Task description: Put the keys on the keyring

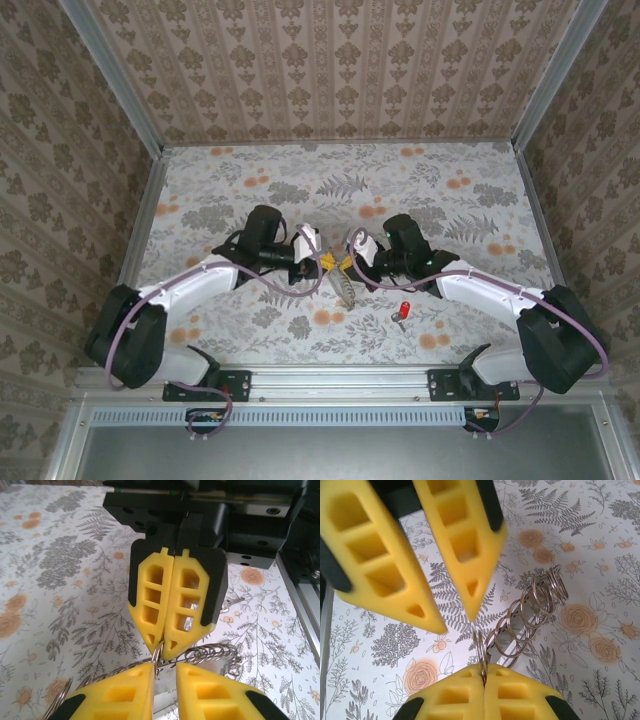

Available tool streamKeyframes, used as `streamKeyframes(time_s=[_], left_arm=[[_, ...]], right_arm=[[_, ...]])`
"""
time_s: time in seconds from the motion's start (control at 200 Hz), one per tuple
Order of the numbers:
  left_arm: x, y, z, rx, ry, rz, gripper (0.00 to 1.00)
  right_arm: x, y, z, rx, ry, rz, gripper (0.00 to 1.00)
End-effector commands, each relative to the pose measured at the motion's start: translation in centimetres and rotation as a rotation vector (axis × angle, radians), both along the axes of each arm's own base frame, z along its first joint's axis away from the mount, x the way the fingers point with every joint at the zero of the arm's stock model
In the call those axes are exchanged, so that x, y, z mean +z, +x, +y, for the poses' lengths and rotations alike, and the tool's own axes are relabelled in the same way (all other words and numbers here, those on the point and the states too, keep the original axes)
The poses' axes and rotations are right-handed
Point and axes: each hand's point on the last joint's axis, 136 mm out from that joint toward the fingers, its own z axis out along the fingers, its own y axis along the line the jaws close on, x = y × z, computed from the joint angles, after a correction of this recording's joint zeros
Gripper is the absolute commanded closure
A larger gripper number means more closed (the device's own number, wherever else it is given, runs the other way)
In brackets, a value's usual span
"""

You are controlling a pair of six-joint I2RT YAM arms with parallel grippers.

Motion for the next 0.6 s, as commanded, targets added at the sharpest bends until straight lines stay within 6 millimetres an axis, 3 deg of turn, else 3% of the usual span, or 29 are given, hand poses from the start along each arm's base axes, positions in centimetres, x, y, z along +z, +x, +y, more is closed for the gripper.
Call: streamKeyframes(time_s=[0.0, 0.17, 0.28, 0.325, 0.595], left_arm=[[0.5, 0.0, 0.5, 0.065, -0.020, -0.003, 0.80], [-0.7, -0.6, 0.0, 0.066, 0.011, 0.022, 0.77], [-1.4, -0.2, -0.5, 0.072, 0.031, 0.027, 0.77], [-1.6, 0.1, -0.7, 0.075, 0.034, 0.029, 0.71], [-2.0, 1.3, -1.2, 0.088, 0.057, 0.017, 0.71]], right_arm=[[2.5, 0.6, 0.4, -0.006, 0.020, -0.067, 0.97], [2.8, 0.5, 0.5, 0.004, 0.020, -0.081, 0.96], [2.9, 0.4, 0.7, 0.015, 0.016, -0.091, 0.96], [2.9, 0.3, 0.7, 0.021, 0.014, -0.093, 0.96], [2.5, -0.3, 0.7, 0.055, -0.003, -0.108, 0.96]])
